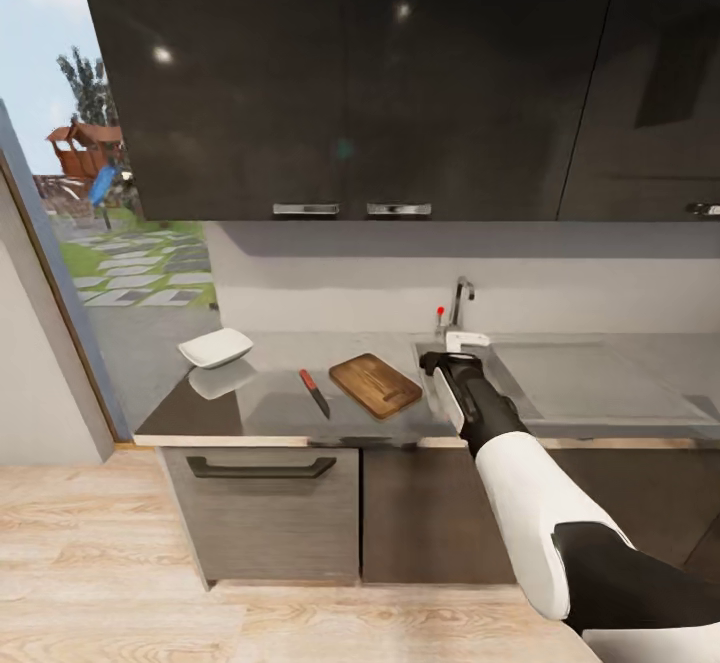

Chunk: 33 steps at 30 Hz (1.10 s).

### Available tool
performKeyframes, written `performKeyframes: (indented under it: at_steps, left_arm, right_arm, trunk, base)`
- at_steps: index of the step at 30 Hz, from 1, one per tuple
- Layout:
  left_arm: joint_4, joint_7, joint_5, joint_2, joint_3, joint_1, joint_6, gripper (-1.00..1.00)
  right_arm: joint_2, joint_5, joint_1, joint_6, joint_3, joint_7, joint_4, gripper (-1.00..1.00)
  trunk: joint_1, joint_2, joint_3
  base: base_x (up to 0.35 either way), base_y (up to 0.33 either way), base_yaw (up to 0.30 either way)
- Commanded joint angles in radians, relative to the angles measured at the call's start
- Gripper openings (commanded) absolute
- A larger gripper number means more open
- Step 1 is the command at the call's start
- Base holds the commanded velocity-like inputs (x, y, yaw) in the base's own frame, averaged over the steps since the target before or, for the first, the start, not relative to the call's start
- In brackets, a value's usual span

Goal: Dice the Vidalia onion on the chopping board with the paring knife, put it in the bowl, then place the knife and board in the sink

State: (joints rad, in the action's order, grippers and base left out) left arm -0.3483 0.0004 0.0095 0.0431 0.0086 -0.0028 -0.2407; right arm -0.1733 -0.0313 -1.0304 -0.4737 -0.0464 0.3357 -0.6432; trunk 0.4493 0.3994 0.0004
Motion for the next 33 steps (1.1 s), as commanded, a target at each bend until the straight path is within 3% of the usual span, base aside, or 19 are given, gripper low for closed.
performKeyframes:
  at_steps: [1, 12, 18, 33]
  left_arm:
    - [0.001, 0.0, 0.001, 0.0, 0.001, 0.0, -0.003, 1.0]
    - [0.002, -0.001, 0.0, 0.0, 0.001, 0.0, -0.003, 1.0]
    - [0.002, 0.0, 0.0, 0.0, 0.001, 0.0, -0.003, 1.0]
    - [0.001, 0.002, 0.0, 0.0, 0.001, 0.0, -0.003, 1.0]
  right_arm:
    - [-0.001, -0.002, 0.0, -0.005, -0.004, 0.007, 0.001, 1.0]
    - [-0.001, 0.003, 0.0, 0.066, -0.027, 0.074, 0.107, 1.0]
    - [-0.001, 0.004, 0.0, 0.072, -0.05, 0.098, 0.126, 1.0]
    - [-0.001, 0.001, 0.0, 0.073, -0.05, 0.128, 0.185, 1.0]
  trunk:
    - [0.001, 0.001, 0.0]
    - [0.001, 0.001, 0.0]
    - [0.001, 0.001, 0.0]
    - [0.001, 0.001, 0.0]
  base:
    - [0.208, 0.222, 0.0]
    - [0.186, 0.187, 0.0]
    - [0.027, 0.039, 0.0]
    - [0.091, 0.07, 0.0]
